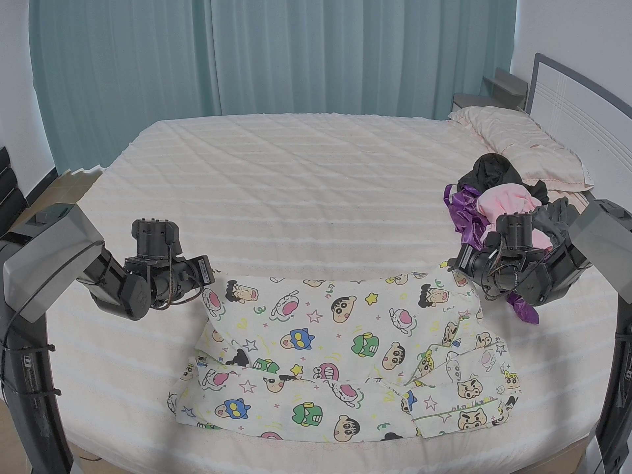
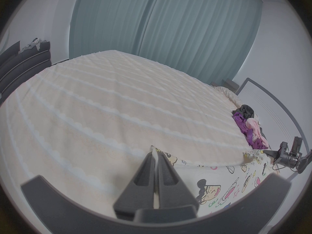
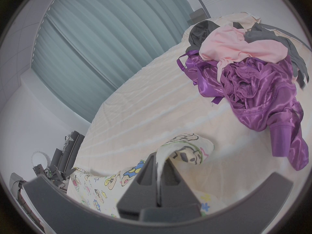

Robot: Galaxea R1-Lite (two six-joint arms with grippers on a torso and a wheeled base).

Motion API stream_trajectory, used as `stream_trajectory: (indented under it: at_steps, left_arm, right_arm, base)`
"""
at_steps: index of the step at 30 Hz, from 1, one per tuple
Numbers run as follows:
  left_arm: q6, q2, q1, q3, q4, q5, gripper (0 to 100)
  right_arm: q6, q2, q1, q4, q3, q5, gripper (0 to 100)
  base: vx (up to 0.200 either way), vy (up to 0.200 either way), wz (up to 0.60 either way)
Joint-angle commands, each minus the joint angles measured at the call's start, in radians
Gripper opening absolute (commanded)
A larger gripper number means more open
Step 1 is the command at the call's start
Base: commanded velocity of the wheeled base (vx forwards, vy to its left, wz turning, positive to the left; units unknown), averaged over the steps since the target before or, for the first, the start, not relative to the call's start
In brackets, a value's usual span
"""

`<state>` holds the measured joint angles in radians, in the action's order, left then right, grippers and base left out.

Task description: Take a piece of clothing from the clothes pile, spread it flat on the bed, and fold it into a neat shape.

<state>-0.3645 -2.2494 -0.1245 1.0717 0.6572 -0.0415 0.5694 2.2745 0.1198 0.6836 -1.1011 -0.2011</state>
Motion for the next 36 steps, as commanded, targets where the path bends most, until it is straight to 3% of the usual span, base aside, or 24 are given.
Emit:
stream_trajectory:
  at_steps: [1,15,36]
  left_arm:
    - [0.009,0.057,0.006,-0.039,0.001,-0.003,0]
    - [0.015,0.065,0.011,-0.059,0.107,-0.008,0]
    - [0.055,0.062,0.009,-0.125,0.13,-0.003,0]
  right_arm:
    - [-0.002,-0.078,0.004,0.022,0.064,-0.014,0]
    - [0.0,-0.133,0.008,0.091,0.136,-0.029,0]
    - [-0.005,-0.174,0.008,0.093,0.211,-0.026,0]
  base:
    - [0.0,0.0,0.0]
    - [0.0,0.0,0.0]
    - [0.0,0.0,0.0]
